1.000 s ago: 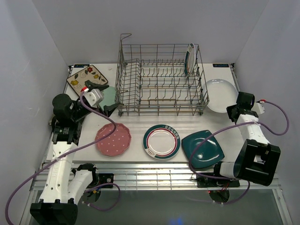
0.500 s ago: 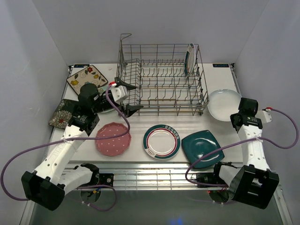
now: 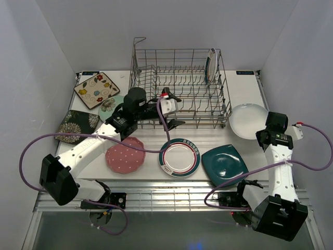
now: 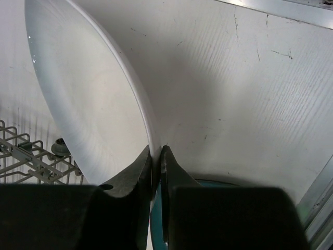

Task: Load the plates into the dish rack
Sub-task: Pick up the plate at the center of the board.

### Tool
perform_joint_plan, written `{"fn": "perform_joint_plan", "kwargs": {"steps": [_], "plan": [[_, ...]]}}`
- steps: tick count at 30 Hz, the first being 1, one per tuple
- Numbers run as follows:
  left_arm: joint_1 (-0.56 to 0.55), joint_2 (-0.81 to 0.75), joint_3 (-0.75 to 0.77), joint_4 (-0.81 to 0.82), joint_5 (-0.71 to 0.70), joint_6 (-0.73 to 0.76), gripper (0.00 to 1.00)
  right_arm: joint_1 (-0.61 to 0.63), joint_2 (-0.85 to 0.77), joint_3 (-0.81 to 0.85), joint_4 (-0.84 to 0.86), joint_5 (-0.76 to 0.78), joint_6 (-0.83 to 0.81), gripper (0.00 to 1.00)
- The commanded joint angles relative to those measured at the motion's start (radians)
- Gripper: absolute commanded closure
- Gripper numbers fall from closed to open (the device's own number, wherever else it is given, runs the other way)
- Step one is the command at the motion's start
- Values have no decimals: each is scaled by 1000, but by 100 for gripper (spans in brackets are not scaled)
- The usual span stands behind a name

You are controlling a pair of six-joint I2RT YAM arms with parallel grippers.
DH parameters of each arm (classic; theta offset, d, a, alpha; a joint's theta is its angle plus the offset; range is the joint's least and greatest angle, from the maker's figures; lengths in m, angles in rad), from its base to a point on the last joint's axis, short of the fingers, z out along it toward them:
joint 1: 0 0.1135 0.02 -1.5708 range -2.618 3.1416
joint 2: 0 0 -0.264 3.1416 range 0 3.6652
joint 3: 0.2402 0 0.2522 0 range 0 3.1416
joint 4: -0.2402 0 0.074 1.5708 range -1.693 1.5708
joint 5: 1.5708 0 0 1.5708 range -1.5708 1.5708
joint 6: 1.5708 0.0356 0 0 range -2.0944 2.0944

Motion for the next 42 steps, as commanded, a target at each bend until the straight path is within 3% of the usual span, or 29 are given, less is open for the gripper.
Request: {"fn": "perform_joint_plan", "kwargs": {"steps": [1,6,12,22,25,37,42], "plan": [[-65,29,37,51,-21,64,2,-3,-48,88,65,-10,1,92],[-123,107,59,136,19,41,2,-5,-69,149,-1,2,-70,92],[-223,225,108,153,43,143,2,-5,-117,171,-41,63,-105,92],[-333,417,194,180,80,240,2,-5,-96,217,-105,26,-159,92],[-356,458,185,266,85,221,2,-5,-102,214,-108,25,-169,92],[-419,739,388,331,16,153,11,-5,-111,290,-179,28,-182,92],[-448,807,441,331,-17,197,16,-5,-114,307,-195,37,-185,92]]}}
